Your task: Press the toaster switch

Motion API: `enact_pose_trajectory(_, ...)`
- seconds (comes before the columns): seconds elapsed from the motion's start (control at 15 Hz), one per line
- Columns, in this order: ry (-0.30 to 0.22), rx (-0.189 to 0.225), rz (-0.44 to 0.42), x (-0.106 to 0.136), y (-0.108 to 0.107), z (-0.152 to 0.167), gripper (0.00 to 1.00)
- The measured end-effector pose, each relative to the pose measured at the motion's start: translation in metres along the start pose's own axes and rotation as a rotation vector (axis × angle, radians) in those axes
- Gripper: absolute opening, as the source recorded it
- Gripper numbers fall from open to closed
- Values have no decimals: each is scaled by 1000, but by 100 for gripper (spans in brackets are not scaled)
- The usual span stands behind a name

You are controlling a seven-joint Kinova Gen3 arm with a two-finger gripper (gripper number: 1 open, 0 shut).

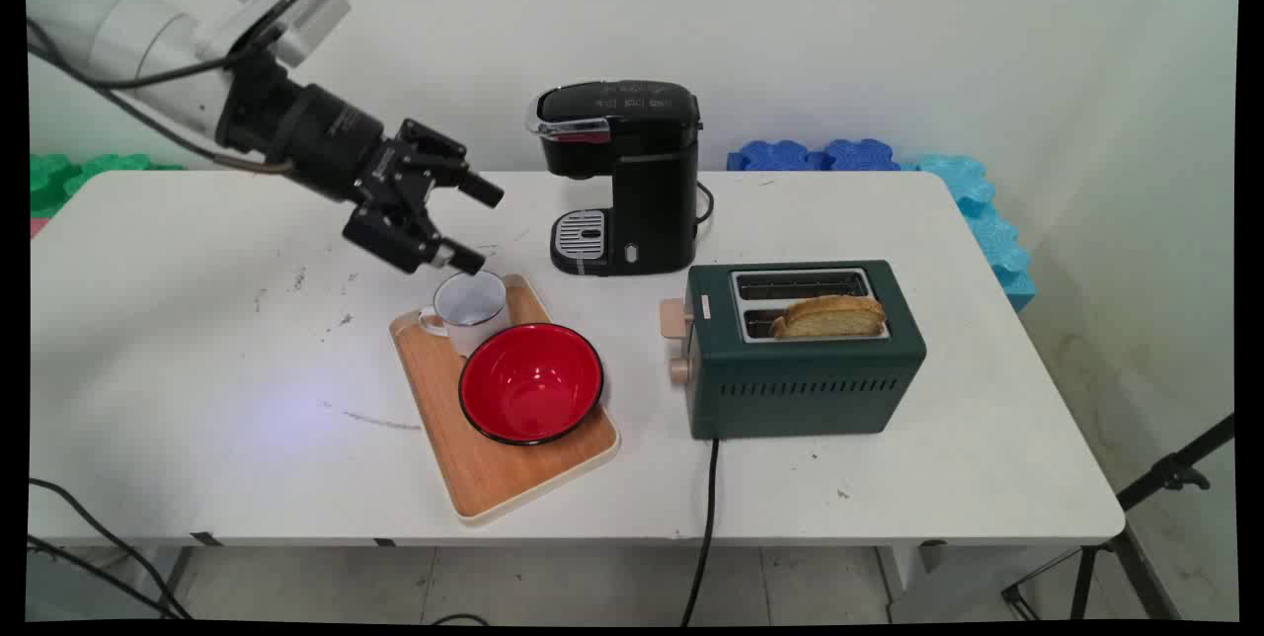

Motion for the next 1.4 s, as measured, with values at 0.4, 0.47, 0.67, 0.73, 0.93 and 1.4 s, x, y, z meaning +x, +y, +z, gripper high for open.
enact_pose_trajectory(0.4,58,25,-30,60,-1,12,100)
enact_pose_trajectory(0.47,70,29,-33,72,-2,16,100)
enact_pose_trajectory(0.67,100,48,-32,109,-7,36,100)
enact_pose_trajectory(0.73,103,56,-27,118,-9,44,100)
enact_pose_trajectory(0.93,108,73,-18,135,-15,68,100)
enact_pose_trajectory(1.4,83,78,19,140,-19,112,0)
